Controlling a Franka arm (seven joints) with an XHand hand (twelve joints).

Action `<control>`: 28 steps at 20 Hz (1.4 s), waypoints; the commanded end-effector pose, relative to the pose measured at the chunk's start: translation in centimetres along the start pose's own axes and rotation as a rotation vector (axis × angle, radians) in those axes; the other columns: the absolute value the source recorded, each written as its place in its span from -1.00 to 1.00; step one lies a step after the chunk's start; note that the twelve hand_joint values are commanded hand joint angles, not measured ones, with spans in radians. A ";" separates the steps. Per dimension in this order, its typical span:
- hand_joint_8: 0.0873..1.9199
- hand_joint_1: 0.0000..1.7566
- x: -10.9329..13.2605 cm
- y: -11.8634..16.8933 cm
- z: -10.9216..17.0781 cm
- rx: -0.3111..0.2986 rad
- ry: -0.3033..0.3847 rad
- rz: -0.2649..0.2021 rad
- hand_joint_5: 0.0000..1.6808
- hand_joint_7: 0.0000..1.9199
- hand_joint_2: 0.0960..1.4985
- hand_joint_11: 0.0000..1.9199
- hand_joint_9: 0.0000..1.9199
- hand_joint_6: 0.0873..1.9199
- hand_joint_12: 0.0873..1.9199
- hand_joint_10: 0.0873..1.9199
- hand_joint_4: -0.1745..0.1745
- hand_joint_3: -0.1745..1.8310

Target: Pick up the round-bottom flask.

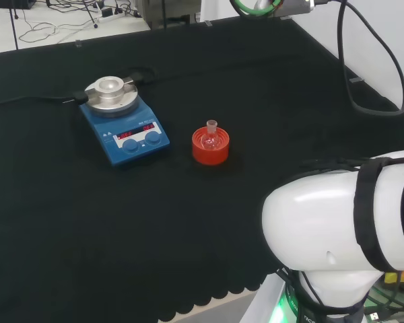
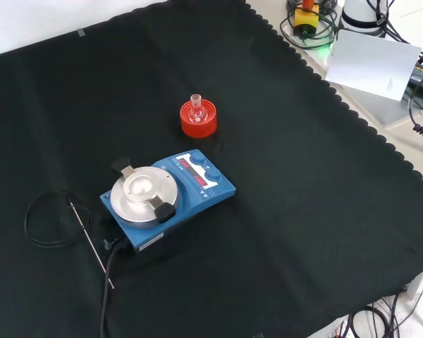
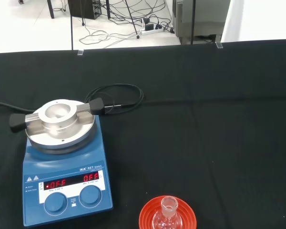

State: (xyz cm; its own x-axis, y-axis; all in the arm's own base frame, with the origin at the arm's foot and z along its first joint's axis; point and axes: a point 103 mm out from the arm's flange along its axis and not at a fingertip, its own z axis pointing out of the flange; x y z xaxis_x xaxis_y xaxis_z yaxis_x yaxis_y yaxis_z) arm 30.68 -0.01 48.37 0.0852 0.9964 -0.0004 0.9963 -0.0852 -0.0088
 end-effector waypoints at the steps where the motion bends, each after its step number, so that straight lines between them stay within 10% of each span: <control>1: -0.55 -0.75 0.0 0.0 0.0 -0.010 -0.008 0.000 -0.62 -0.96 0.47 -0.97 -0.78 -0.65 0.40 -0.42 -0.02 -0.34; 6: -0.59 -0.96 -0.2 0.1 0.2 -0.007 -0.002 0.008 -0.71 -1.00 0.73 -1.00 -0.85 -0.90 0.39 -0.40 0.01 -0.52; 28: -0.62 -0.93 -7.4 5.1 11.2 0.101 0.115 0.108 -0.71 -1.00 0.69 -1.00 -0.86 -0.96 0.37 -0.40 0.01 -0.56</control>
State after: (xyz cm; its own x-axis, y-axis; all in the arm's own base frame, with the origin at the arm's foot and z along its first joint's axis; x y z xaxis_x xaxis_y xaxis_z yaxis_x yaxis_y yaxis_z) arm 32.82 -5.15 41.19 0.1778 0.9812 0.0749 0.9817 -0.1715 -0.0828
